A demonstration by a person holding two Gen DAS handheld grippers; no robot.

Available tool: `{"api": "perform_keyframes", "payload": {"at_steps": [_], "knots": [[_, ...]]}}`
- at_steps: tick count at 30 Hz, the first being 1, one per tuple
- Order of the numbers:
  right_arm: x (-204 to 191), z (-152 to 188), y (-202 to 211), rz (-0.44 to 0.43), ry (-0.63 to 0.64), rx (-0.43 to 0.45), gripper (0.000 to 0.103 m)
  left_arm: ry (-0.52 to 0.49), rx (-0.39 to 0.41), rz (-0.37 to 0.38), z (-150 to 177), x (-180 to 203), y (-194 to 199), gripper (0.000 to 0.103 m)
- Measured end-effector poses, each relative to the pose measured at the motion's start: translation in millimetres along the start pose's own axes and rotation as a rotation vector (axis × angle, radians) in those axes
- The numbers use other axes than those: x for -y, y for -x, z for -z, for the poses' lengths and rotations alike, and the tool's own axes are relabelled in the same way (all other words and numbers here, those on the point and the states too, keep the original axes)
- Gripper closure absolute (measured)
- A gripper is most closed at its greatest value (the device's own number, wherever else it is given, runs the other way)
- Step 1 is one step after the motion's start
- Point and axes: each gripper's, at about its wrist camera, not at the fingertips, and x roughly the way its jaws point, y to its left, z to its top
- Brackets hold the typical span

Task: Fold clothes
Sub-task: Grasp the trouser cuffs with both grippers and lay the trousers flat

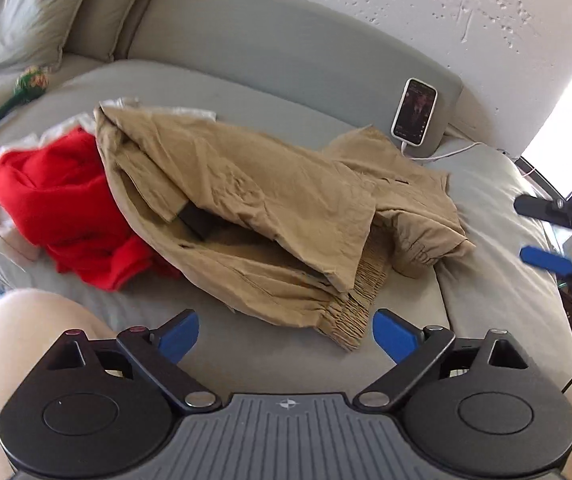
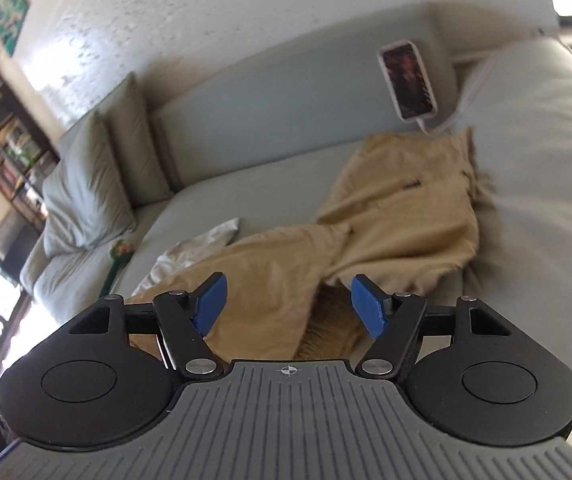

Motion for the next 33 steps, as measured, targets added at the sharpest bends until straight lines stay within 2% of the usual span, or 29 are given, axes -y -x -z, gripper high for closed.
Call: {"api": "perform_keyframes", "payload": {"at_steps": [2,5,6,9,10,11,13,14,16,19,23,30,31,32,33], "knots": [[35.6,13.9,-3.6,0.004,-0.103,-0.011,0.035,0.063,-0.030,0.051,4.4,-1.6,-15.4,0.040],[59.4,34.1,-7.0,-0.019,-0.165,-0.005,0.035,0.153,-0.075,0.151,12.4,-6.1,-35.2,0.066],[64.4,39.6,-7.0,-0.031,-0.184,0.002,0.035,0.188,-0.091,0.185,15.2,-8.3,-41.5,0.069],[74.1,49.4,-7.0,-0.058,-0.223,0.021,0.035,0.351,-0.086,0.233,24.2,-18.9,-50.7,0.067],[77.3,52.6,-7.0,-0.067,-0.236,0.027,0.035,0.380,-0.067,0.227,25.5,-20.0,-51.9,0.062],[78.0,54.5,-7.9,-0.072,-0.239,0.028,0.035,0.401,-0.054,0.220,26.3,-21.2,-53.7,0.050],[78.9,57.2,-9.8,-0.077,-0.243,0.028,0.035,0.445,-0.040,0.211,27.1,-23.8,-57.7,0.042],[79.6,58.3,-10.4,-0.078,-0.245,0.028,0.035,0.460,-0.041,0.217,27.1,-24.5,-60.0,0.043],[81.2,60.0,-11.6,-0.082,-0.252,0.029,0.035,0.461,-0.049,0.237,27.4,-23.4,-65.2,0.045],[83.7,61.7,-12.8,-0.089,-0.259,0.033,0.035,0.451,-0.050,0.260,28.0,-21.3,-73.1,0.056],[89.2,64.0,-15.5,-0.083,-0.270,0.039,0.035,0.429,-0.021,0.259,24.8,-20.2,-84.5,0.064],[99.1,65.6,-31.2,-0.019,-0.257,0.033,0.035,0.367,-0.020,0.257,10.8,-4.7,-109.3,0.067],[99.9,64.2,-35.5,-0.003,-0.244,0.030,0.035,0.349,-0.038,0.253,8.4,-1.6,-109.9,0.075],[100.6,62.7,-39.8,0.012,-0.229,0.027,0.035,0.332,-0.057,0.249,6.1,1.3,-110.2,0.089],[100.5,61.1,-43.7,0.024,-0.210,0.025,0.035,0.319,-0.083,0.250,3.8,2.5,-108.4,0.090]]}}
